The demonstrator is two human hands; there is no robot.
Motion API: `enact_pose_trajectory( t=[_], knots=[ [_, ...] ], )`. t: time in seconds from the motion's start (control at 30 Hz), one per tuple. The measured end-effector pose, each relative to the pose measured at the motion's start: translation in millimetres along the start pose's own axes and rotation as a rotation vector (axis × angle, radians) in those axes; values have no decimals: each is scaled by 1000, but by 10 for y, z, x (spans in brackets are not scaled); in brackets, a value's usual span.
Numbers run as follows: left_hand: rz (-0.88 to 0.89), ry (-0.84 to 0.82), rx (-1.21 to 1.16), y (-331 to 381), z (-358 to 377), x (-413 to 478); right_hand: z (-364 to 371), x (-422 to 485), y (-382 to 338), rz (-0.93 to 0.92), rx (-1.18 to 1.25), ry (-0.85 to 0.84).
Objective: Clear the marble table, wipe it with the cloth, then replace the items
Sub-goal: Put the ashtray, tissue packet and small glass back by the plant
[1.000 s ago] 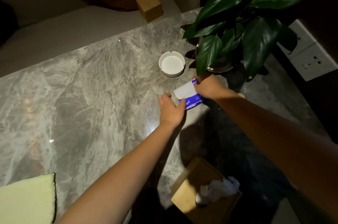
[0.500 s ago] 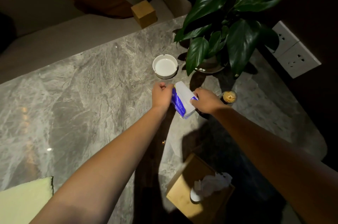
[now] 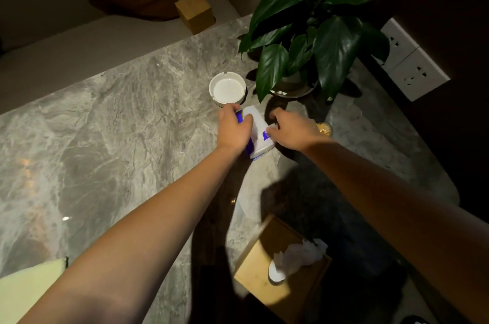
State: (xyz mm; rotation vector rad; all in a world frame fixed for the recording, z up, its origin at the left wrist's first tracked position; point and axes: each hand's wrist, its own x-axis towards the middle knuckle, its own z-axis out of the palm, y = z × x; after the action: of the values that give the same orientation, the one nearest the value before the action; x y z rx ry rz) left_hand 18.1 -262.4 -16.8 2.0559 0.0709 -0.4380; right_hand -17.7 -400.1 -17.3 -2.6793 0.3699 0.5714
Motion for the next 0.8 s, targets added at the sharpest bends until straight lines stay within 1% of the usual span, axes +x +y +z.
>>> enact_pose_trajectory(
  t=[0.1,0.17,0.23,0.33,0.4,0.47,0.57,0.7,0.8],
  knots=[
    [191,-13,142,75,71,-183,-219,-50,67,-37,-21,71],
    [257,-48,150,117,179,-293,-308,-86,187,-8,30,93],
    [191,-148,86,156,336,-363,-334,-129,370,72,54,101],
    [-20,-293,10,204,596,-450,-259,-197,649,164,186,50],
    [-164,-345,-35,238,735,-506,-165,-264,770,174,308,63],
    [-277,-389,-97,264,853,-570,-73,-336,838,134,403,107],
    [-313,-430,-146,236,1001,-629,-23,-456,913,70,452,80],
    [-383,-525,-197,278,1098,-738,-19,-618,1098,22,397,-3],
    [-439,-579,-240,322,1217,-832,-3,-751,1219,34,385,-42]
  ],
)
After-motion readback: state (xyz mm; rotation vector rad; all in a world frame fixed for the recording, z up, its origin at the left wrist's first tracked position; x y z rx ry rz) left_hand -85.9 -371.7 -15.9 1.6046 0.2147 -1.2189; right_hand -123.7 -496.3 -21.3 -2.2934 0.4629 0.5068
